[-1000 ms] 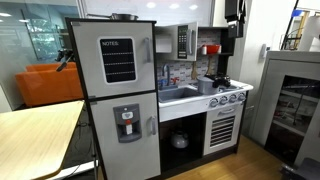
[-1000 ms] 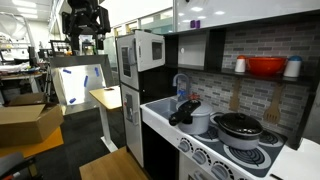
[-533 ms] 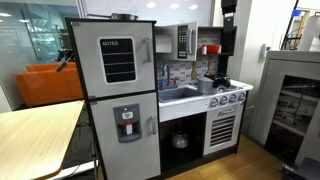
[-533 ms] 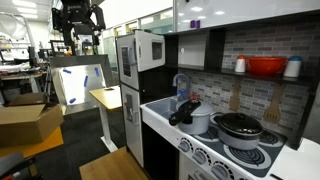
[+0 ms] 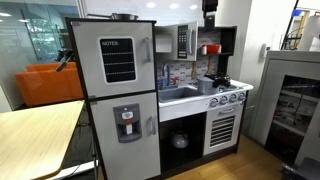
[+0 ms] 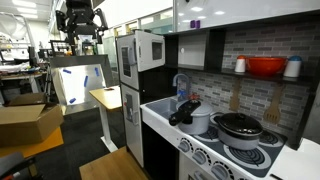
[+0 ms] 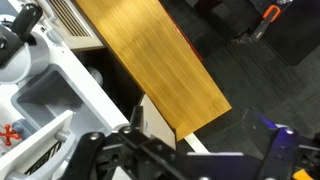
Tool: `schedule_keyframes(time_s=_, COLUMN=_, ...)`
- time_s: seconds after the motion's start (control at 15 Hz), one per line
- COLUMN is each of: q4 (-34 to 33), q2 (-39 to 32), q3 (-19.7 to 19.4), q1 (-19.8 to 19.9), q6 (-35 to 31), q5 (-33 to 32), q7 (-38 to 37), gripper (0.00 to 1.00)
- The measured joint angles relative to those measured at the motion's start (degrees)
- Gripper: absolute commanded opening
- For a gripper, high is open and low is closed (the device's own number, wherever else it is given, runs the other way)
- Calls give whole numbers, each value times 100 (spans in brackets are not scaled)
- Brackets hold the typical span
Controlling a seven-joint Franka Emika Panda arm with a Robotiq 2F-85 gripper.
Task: Remove the pot from the microwave and put it on the stovetop
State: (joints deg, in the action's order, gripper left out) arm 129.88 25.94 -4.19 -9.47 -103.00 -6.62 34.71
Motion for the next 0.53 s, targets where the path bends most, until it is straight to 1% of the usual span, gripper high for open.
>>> schedule_keyframes(time_s=0.53, q4=-706, q2=-835, q3=39, q1=-34, q6=-701, q5=155, q7=468, gripper=100)
